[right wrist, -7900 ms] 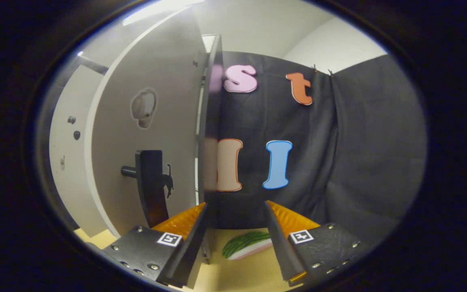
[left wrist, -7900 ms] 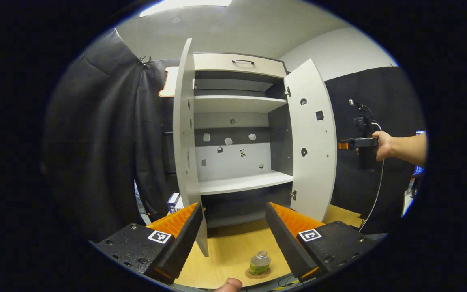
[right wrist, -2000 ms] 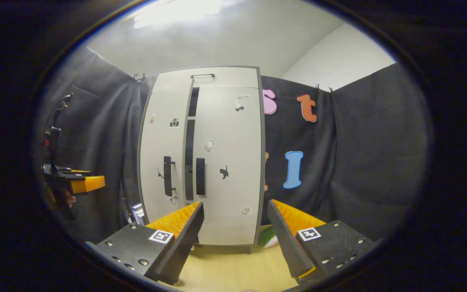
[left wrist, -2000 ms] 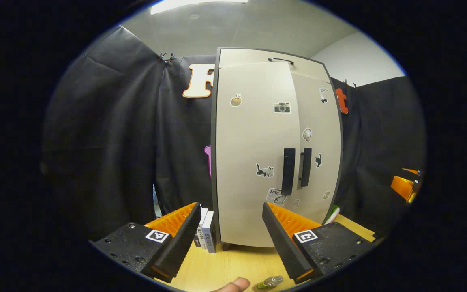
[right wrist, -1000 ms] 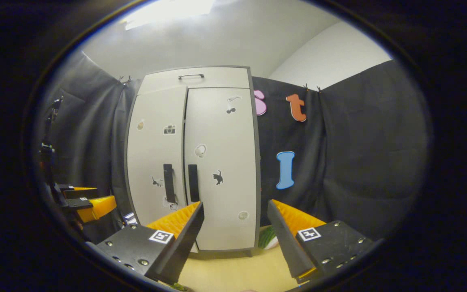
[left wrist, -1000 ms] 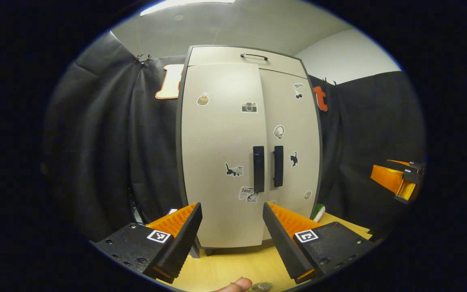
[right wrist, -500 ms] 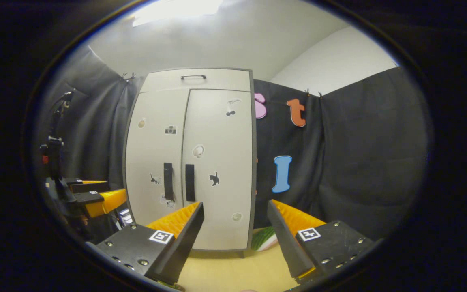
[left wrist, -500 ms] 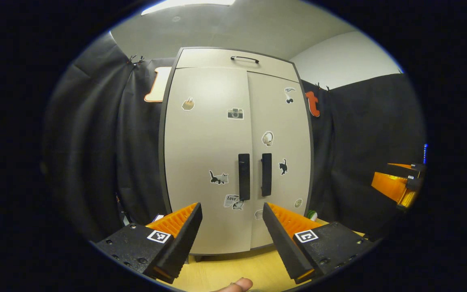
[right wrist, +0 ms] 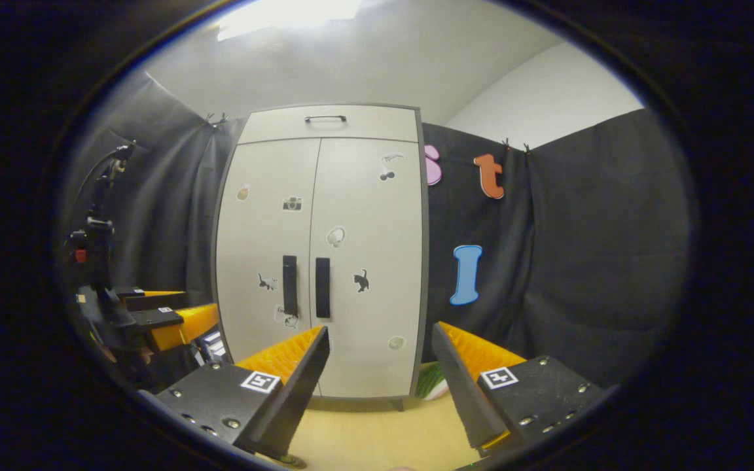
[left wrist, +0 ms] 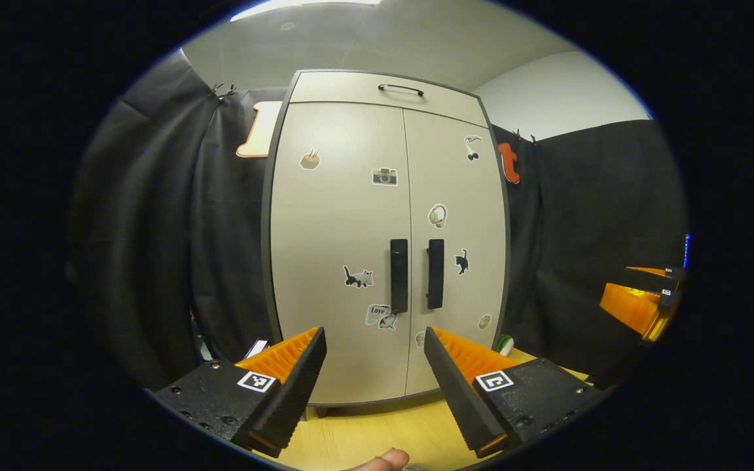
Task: Grasp the bottle in the cabinet with the left hand and place it on the coaster, then close the right door with the right hand and the left door with the left hand.
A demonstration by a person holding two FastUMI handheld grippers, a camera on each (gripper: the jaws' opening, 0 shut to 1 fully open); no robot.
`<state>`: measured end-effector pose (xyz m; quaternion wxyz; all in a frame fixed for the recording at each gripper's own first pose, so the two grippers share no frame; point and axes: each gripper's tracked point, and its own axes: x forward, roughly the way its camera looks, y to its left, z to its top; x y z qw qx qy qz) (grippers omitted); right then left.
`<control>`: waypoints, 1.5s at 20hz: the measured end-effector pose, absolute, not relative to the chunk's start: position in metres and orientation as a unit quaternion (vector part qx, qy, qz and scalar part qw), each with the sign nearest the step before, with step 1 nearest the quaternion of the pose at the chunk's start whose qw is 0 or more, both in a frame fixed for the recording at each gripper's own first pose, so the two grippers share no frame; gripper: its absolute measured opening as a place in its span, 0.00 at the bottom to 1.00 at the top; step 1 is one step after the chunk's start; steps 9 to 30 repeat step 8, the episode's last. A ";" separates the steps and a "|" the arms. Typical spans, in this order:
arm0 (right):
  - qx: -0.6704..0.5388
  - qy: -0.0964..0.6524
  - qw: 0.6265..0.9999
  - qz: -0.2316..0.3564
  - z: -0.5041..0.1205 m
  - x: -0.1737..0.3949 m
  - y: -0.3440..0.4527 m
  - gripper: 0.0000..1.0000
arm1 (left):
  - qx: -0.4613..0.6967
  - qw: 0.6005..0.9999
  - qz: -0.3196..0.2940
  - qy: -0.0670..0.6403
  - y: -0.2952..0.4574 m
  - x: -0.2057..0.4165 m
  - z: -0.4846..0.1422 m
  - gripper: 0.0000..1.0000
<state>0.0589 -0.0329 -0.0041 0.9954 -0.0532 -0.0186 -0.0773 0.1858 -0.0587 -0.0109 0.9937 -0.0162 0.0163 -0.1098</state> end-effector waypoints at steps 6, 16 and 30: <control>-0.046 -0.017 0.997 -0.060 -0.006 0.069 -0.022 0.96 | -0.004 0.994 -0.107 0.017 -0.058 0.187 -0.014 0.95; -0.045 -0.015 0.997 -0.056 -0.007 0.071 -0.024 0.96 | -0.002 0.994 -0.106 0.019 -0.061 0.186 -0.015 0.95; -0.045 -0.015 0.997 -0.056 -0.007 0.071 -0.024 0.96 | -0.002 0.994 -0.106 0.019 -0.061 0.186 -0.015 0.95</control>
